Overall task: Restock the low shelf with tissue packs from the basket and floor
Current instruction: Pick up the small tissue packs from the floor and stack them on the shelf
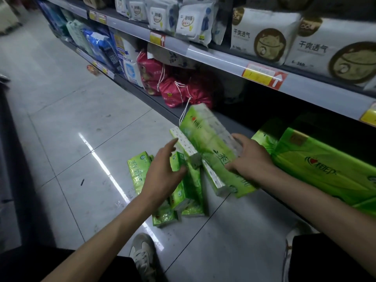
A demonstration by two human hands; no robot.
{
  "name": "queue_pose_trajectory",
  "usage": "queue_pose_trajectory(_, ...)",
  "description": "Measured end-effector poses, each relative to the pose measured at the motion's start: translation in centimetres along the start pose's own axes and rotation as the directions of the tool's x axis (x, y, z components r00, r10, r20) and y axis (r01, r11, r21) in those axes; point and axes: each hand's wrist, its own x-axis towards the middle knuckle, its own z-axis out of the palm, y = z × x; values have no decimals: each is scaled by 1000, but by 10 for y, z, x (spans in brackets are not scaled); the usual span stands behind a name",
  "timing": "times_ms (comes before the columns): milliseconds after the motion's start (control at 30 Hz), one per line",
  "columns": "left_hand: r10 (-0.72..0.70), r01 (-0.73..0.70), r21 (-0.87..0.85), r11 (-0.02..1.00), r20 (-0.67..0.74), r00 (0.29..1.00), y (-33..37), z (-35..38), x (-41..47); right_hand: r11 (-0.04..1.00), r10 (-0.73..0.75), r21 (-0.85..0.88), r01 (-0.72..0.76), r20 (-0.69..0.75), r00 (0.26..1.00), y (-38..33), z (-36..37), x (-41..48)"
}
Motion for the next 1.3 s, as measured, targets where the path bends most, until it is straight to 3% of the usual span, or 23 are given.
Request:
queue_pose_trajectory(133, 203, -169, 423, 890, -35, 979, -5, -5, 8, 857, -350, -406, 316, -10, 937, 5, -6, 0)
queue_pose_trajectory(233, 213, -192, 583, 790, 34, 977, -12, -1, 10, 655, -543, -576, 488, 90, 835, 10, -2, -3)
queue_pose_trajectory(333, 118, -200, 618, 761, 171, 978, -16, 4, 8, 517, -647, -649, 558, 130, 751, 11, -1, -7)
queue_pose_trajectory(433, 27, -210, 593, 777, 302, 953, -12, 10, 2, 519, -669, -658, 546, 86, 739, 13, -3, -5)
queue_pose_trajectory(600, 155, -269, 532, 803, 249, 956, -9, 18, -4, 488, -666, -712, 506, 71, 742, 12, -13, -3)
queue_pose_trajectory(767, 107, -177, 319, 931, 223, 969, 2, 12, 1, 580, -572, -718, 385, -22, 820, 18, -22, 0)
queue_pose_trajectory(867, -65, 60, 27, 998, 307, 949, 10, 15, 1, 749, -432, -610, 260, -151, 889, 16, -23, 0)
queue_pose_trajectory(967, -277, 378, -214, 901, 388, 879, 11, 23, 6, 876, -182, -471, 109, -114, 977, 12, -17, -9)
queue_pose_trajectory(1100, -341, 512, -404, 758, 424, 839, 22, 25, 20, 976, 161, -163, -148, 71, 984, 20, 6, -12)
queue_pose_trajectory(1167, -372, 546, -438, 714, 422, 827, 29, 27, 29, 962, 254, 70, -265, 140, 957, 21, 15, -11)
queue_pose_trajectory(1300, -420, 589, -516, 622, 414, 807, 36, 39, 42, 813, 344, 413, -411, 230, 910, 26, 26, 0)
